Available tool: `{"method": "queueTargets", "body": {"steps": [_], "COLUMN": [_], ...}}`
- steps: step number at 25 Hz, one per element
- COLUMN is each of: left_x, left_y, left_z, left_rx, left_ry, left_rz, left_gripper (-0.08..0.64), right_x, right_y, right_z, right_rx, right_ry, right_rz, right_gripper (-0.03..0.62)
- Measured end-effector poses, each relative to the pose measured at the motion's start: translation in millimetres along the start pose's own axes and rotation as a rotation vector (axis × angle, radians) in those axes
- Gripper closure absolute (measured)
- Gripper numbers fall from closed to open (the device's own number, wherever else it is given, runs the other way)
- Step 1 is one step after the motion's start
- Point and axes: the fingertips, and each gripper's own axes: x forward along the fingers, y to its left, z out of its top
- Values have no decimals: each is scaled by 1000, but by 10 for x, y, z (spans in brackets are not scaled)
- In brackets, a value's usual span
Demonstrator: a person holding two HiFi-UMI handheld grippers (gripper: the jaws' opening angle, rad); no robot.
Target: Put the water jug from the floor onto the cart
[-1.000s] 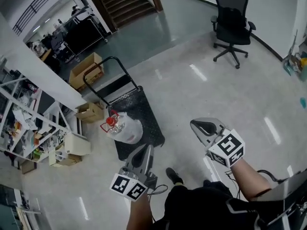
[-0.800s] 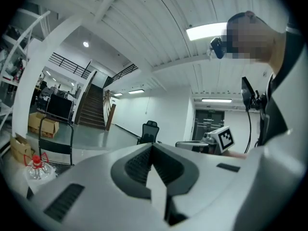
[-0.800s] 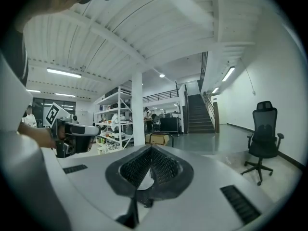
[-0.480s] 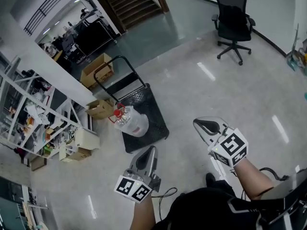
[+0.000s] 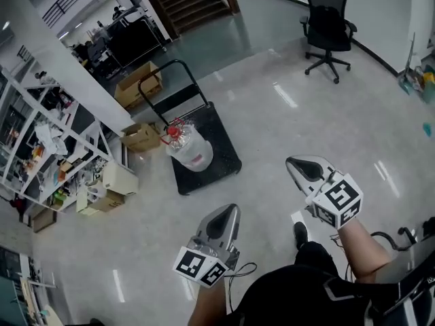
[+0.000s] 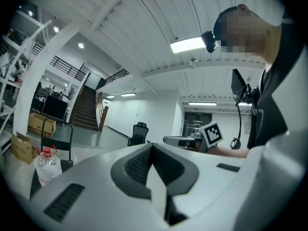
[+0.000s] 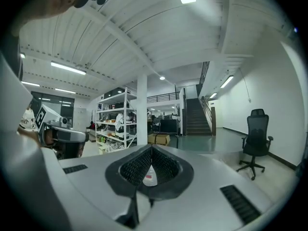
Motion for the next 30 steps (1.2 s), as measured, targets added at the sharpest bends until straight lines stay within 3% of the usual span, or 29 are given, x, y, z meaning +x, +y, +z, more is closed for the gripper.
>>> {"method": "queueTargets", "body": {"steps": [8,15,23,30], "left_x": [-1398,-1894,-1926,-1679], "left_y": [-125,-527,-998,-1864], "left_z": [-137,-15,65,72], "left_rx": [-28,-19,10,49], "left_ry": [-6,-51,-59,-19], "left_rz": [-44,-51,-30,-48], "left_gripper": [568,568,568,568], "right_x": [-533,-1118,-1634,-2402], "right_y": [1290,1807,1861,1503], "right_z": [-103,34,68,-47], "right_rx": [44,18,24,58], "right_ry": [31,33,-1,-8], "right_rz": [-55,-62,-38,-54], "right_gripper": [591,591,591,591]}}
